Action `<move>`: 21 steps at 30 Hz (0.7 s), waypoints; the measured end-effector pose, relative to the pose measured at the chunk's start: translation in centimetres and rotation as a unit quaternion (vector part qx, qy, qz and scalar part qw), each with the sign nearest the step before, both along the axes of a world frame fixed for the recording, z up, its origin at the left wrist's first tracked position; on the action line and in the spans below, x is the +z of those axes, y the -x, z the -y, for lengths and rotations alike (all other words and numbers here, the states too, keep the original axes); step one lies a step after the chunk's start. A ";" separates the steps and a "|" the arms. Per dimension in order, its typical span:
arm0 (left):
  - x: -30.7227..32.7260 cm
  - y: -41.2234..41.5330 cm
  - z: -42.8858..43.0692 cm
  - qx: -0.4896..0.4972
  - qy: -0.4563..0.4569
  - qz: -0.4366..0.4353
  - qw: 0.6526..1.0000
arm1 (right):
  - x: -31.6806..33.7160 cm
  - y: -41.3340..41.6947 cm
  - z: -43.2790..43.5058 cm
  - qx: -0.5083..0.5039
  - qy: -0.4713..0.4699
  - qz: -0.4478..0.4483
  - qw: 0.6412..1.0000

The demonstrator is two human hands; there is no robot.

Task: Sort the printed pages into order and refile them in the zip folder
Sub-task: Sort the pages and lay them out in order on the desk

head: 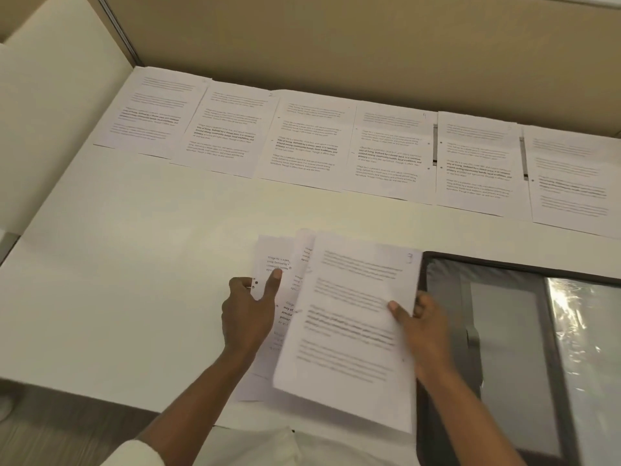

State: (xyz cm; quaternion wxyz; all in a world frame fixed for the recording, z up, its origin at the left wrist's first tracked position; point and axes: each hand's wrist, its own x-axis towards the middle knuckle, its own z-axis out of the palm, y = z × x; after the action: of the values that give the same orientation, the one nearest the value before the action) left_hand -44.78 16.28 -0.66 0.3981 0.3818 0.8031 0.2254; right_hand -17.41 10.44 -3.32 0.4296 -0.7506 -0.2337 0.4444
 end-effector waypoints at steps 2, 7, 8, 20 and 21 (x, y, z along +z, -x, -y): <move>-0.2 0.1 0.1 -0.012 0.000 -0.002 1.000 | -0.4 2.3 0.2 0.008 -0.004 0.018 1.000; -1.2 0.5 0.2 -0.056 0.002 -0.005 0.998 | -0.9 5.7 1.1 0.022 -0.009 0.066 0.998; -1.5 0.7 0.3 -0.063 0.000 -0.014 0.998 | -0.9 6.0 1.3 0.033 -0.010 0.074 0.997; -3.1 1.7 0.6 -0.066 -0.032 0.001 0.997 | -2.1 2.3 -1.2 0.006 0.019 0.287 0.958; -3.1 1.8 0.7 -0.066 -0.034 0.003 0.997 | -2.0 2.0 -1.6 0.019 0.038 0.289 0.956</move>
State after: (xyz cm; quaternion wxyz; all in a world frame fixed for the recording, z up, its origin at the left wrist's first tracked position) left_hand -46.55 15.62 -3.75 0.4015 0.4464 0.7668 0.2268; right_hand -19.45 12.01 -5.28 0.3060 -0.8582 -0.3451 0.2252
